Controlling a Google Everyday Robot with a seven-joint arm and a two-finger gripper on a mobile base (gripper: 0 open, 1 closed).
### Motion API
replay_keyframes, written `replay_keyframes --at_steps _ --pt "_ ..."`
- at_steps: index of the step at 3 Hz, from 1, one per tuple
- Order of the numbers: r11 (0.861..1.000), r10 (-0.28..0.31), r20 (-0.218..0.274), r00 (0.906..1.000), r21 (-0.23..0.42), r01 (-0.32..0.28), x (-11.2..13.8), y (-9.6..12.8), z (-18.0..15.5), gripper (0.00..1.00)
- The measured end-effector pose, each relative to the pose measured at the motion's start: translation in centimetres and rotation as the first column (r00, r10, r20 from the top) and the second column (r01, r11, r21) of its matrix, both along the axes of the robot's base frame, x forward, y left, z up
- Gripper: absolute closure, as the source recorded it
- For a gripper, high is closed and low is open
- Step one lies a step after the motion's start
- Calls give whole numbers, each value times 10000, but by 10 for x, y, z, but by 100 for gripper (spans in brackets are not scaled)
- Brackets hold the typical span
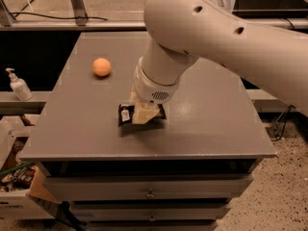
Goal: Pick rxbar chocolate
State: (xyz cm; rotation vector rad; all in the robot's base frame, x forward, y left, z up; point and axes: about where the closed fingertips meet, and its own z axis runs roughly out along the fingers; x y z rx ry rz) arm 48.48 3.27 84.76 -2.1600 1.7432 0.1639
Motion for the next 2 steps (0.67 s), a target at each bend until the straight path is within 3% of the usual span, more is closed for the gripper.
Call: replay_keyframes --at_steps 2 --pt "9936 -277 625 9977 1106 206 20 -3 60 100"
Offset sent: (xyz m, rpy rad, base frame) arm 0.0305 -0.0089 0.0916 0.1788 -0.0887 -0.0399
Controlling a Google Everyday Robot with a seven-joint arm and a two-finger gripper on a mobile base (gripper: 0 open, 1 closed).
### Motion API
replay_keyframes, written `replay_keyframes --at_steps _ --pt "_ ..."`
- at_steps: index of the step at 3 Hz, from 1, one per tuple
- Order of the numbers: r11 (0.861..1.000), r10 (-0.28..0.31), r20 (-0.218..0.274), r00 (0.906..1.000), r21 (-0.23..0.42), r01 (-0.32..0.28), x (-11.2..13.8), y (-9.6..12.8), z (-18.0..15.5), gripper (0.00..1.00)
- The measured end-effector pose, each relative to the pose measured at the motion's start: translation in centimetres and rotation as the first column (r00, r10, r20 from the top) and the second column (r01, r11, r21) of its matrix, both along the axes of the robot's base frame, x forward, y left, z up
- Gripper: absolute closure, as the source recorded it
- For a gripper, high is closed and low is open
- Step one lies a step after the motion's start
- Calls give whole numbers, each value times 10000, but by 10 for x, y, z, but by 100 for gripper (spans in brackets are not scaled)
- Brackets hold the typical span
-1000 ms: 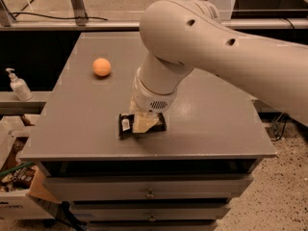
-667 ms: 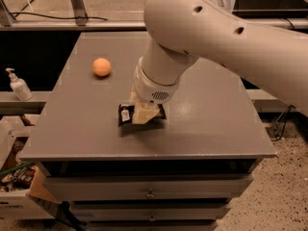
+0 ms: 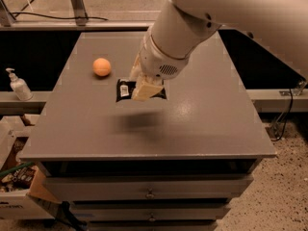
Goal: Pick rxbar chocolate
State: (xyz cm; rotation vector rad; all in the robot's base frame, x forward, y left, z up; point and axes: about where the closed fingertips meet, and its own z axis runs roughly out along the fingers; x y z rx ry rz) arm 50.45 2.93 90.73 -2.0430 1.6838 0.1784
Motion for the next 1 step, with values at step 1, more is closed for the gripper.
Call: replay_keyframes --at_steps 1 --pt "10000 1 0 10000 0 -1 0 0 0 100"
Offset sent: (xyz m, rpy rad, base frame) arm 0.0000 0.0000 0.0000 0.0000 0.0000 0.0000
